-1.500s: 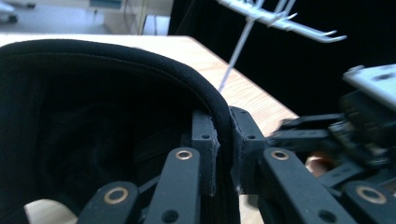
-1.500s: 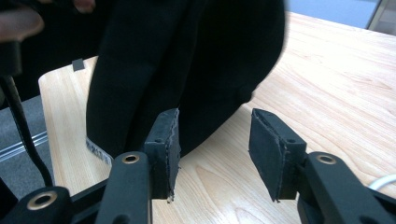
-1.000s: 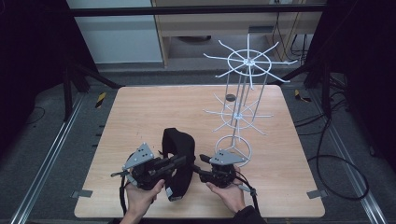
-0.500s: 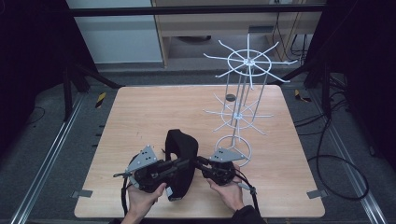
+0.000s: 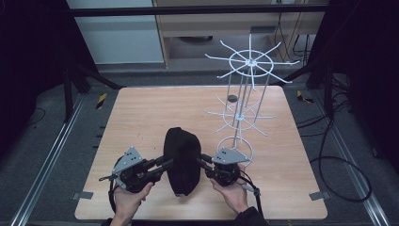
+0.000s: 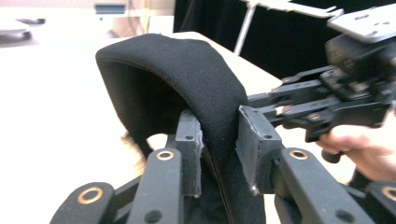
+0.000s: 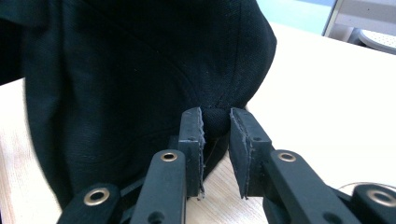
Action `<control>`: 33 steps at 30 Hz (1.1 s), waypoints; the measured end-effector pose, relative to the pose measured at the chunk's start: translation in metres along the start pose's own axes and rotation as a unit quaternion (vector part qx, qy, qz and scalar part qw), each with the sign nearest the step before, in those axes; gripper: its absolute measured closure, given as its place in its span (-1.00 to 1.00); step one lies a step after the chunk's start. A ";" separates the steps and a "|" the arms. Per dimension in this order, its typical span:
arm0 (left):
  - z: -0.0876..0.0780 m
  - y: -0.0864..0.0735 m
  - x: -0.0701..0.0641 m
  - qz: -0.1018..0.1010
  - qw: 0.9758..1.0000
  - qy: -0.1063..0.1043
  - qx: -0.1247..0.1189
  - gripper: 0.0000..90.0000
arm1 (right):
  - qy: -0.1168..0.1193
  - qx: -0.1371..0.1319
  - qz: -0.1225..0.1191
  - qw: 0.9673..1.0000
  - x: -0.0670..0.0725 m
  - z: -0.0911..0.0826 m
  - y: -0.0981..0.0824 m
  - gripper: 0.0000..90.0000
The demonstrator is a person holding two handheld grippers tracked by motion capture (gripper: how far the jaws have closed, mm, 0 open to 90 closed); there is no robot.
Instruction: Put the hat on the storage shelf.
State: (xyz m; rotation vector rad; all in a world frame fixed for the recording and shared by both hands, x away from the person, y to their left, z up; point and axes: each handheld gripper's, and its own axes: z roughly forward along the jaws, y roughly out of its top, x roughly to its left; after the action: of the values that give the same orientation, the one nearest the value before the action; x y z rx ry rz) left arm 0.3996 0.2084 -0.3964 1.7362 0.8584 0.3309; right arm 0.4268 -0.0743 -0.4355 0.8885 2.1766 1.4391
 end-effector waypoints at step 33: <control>-0.025 -0.041 0.069 -0.032 0.983 0.167 0.071 0.15 | -0.021 0.023 -0.004 0.999 0.003 0.007 0.003 0.77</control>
State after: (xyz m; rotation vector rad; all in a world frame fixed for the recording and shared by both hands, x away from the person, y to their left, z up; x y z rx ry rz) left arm 0.4167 0.2787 -0.4394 1.8080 1.2025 0.5382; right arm 0.4301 -0.0663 -0.4358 0.9160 2.1876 1.3588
